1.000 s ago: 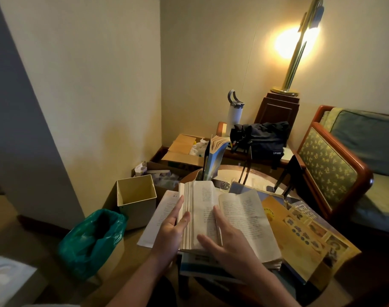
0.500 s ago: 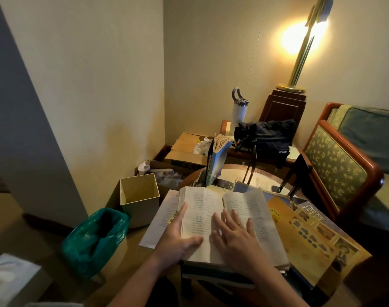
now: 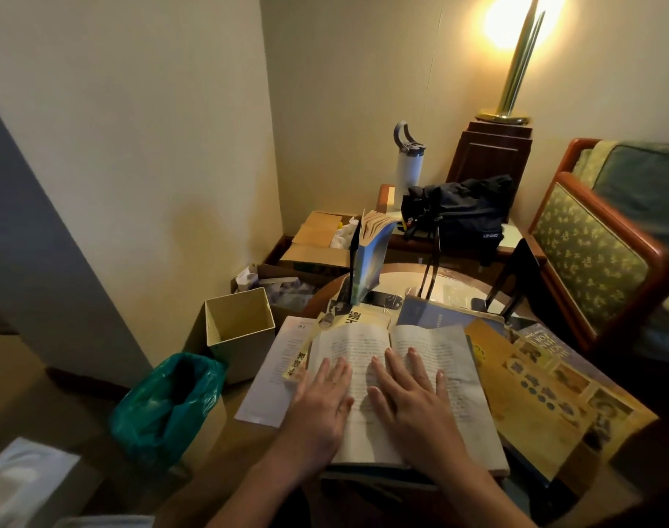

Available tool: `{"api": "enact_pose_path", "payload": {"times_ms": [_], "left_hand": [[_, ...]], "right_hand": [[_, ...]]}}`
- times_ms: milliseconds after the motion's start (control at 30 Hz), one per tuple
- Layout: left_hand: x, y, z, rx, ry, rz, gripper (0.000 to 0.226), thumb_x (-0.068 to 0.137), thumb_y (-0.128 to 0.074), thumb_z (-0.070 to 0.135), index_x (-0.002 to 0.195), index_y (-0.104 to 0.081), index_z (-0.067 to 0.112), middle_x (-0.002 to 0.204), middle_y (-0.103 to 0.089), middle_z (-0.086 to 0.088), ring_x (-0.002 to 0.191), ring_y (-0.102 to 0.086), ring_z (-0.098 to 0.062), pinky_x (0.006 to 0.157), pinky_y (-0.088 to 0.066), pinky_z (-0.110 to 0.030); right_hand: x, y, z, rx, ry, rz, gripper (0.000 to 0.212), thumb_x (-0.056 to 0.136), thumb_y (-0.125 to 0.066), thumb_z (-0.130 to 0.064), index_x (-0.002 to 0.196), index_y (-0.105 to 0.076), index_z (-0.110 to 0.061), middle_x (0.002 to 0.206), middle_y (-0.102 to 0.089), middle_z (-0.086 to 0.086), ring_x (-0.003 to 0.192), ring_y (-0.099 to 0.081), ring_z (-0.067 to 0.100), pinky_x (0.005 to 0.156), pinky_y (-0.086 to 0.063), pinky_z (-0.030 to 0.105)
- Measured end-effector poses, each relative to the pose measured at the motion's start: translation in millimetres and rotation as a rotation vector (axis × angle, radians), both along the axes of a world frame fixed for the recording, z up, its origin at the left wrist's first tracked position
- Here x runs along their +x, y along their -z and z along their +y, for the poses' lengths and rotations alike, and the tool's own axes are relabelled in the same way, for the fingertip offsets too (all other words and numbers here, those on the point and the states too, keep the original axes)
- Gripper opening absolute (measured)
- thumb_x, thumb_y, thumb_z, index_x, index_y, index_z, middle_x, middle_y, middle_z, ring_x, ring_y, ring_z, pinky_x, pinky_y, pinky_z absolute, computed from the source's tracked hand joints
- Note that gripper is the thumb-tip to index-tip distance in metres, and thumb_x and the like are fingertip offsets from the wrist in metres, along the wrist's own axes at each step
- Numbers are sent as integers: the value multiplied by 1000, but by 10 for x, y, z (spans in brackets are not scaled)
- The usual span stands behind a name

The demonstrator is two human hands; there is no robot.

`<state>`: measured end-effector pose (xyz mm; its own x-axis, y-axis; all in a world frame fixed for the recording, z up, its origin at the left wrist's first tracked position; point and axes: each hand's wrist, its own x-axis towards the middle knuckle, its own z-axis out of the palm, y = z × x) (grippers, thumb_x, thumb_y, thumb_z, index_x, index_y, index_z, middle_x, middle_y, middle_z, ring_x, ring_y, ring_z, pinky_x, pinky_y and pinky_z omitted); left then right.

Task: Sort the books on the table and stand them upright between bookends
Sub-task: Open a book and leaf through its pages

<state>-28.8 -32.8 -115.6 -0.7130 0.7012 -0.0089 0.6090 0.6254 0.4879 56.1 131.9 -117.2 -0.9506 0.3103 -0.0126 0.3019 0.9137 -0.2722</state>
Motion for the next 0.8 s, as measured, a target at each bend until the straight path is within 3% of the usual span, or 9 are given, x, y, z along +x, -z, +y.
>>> {"api": "enact_pose_path", "payload": {"times_ms": [167, 400, 600, 800], "left_hand": [[-167, 3, 253, -108, -11, 21, 53, 108, -24, 37, 158, -6, 34, 165, -2, 15, 151, 9, -7, 125, 7, -44], [-447, -89, 518, -157, 0, 0, 53, 109, -19, 37, 159, -3, 31, 167, -3, 10, 154, 4, -15, 125, 3, -50], [-131, -36, 196, -124, 0, -13, 52, 107, -20, 47, 156, -5, 39, 157, 6, 24, 144, 16, -3, 123, 8, -45], [-54, 30, -182, -116, 226, -76, 60, 97, -17, 65, 153, -4, 49, 160, 1, 28, 149, 11, 2, 121, 14, -45]], "right_hand": [[10, 32, 19, 3, -5, 12, 58, 99, -9, -67, 153, 2, -51, 160, 21, -23, 143, 36, 10, 116, 21, 49], [19, 17, 8, -11, 4, 10, 57, 99, -9, -67, 154, 0, -51, 160, 21, -23, 143, 36, 10, 117, 20, 50], [26, 19, -13, 0, 11, 20, 56, 101, -10, -63, 154, -2, -50, 161, 18, -22, 145, 33, 11, 119, 17, 52], [40, 20, -7, 15, -10, 6, 55, 101, -8, -60, 154, 3, -50, 161, 21, -22, 144, 36, 12, 119, 18, 52]]}}
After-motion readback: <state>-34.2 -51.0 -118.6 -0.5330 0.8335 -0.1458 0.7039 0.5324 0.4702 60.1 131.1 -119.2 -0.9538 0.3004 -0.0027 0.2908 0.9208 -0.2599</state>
